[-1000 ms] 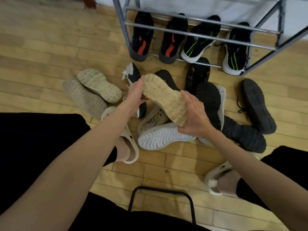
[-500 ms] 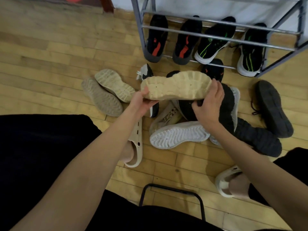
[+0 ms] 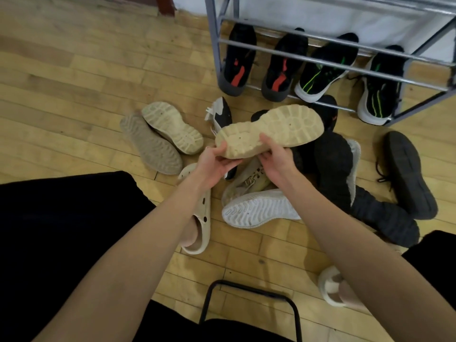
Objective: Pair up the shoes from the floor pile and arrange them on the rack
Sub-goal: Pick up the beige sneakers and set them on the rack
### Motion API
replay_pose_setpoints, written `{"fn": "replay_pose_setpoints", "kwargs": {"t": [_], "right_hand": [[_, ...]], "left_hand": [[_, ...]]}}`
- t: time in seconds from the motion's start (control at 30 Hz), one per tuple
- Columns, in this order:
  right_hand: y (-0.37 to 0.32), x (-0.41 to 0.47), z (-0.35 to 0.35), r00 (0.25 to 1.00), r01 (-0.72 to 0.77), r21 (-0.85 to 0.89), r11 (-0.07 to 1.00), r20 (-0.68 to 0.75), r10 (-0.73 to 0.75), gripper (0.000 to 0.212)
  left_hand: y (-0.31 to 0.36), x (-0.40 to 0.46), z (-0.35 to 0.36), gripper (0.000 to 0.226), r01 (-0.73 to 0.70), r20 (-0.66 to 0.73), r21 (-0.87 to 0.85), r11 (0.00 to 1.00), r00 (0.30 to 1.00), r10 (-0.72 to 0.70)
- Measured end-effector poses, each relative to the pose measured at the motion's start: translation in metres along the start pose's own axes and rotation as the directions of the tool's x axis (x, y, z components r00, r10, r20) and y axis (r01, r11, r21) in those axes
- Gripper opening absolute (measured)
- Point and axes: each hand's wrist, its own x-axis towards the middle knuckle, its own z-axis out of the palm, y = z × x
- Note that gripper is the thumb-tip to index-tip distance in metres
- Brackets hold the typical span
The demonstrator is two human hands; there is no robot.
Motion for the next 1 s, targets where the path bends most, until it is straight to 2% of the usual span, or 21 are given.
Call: {"fn": "replay_pose_setpoints", "kwargs": {"t": [0.07, 0.13, 0.17, 0.23, 0.27, 0.3, 0.47, 0.53, 0.6, 0.77, 0.87, 1.0], "right_hand": [[-0.005, 0.011, 0.003, 0.999, -0.014, 0.065, 0.998, -0.045, 0.017, 0.054], [-0.010, 0.019, 0.004, 0.998, -0.026, 0.056, 0.998, -0.059, 0.030, 0.066], [-0.011, 0.021, 0.003, 0.998, -0.024, 0.026, 0.999, -0.064, 0.026, 0.067], [-0.011, 0.024, 0.001, 0.998, -0.022, -0.063, 0.998, -0.061, 0.018, 0.062], [-0.010, 0.025, -0.001, 0.999, -0.019, -0.104, 0.994, -0.053, 0.014, 0.058], [-0.008, 0.026, -0.004, 0.999, -0.018, -0.139, 0.990, -0.039, 0.012, 0.055], [0.003, 0.031, -0.015, 0.999, -0.045, -0.242, 0.969, -0.013, 0.043, 0.051], [0.006, 0.033, -0.022, 0.995, -0.094, -0.250, 0.964, 0.012, 0.100, 0.050], [0.005, 0.031, -0.029, 0.982, -0.167, -0.194, 0.967, 0.056, 0.181, 0.049], [-0.007, 0.023, -0.043, 0.967, -0.212, -0.126, 0.969, 0.117, 0.227, 0.040], [-0.015, 0.020, -0.051, 0.968, -0.212, -0.121, 0.970, 0.109, 0.225, 0.039], [-0.024, 0.009, -0.055, 0.962, -0.223, -0.146, 0.964, 0.130, 0.242, 0.047]], "left_hand": [[0.008, 0.002, -0.004, 0.016, 0.002, -0.038, 0.148, 0.989, 0.999, 0.004], [0.019, 0.007, -0.013, 0.028, -0.024, -0.187, 0.241, 0.970, 0.980, 0.071], [0.025, 0.012, -0.019, 0.032, -0.042, -0.306, 0.259, 0.965, 0.944, 0.123], [0.038, 0.026, -0.039, 0.034, -0.024, -0.566, 0.365, 0.931, 0.788, 0.242], [0.043, 0.033, -0.049, 0.036, 0.022, -0.636, 0.439, 0.898, 0.714, 0.293], [0.048, 0.040, -0.057, 0.038, 0.057, -0.660, 0.477, 0.877, 0.682, 0.315], [0.062, 0.066, -0.058, 0.065, 0.199, -0.658, 0.440, 0.876, 0.735, 0.163], [0.062, 0.078, -0.055, 0.069, 0.207, -0.637, 0.360, 0.910, 0.767, 0.078], [0.058, 0.087, -0.054, 0.065, 0.173, -0.613, 0.254, 0.952, 0.789, 0.020], [0.051, 0.089, -0.053, 0.061, 0.044, -0.703, 0.179, 0.983, 0.705, 0.096], [0.057, 0.080, -0.046, 0.059, -0.068, -0.616, 0.083, 0.994, 0.781, 0.105], [0.078, 0.054, -0.027, 0.037, -0.179, -0.505, -0.065, 0.982, 0.854, 0.122]]}}
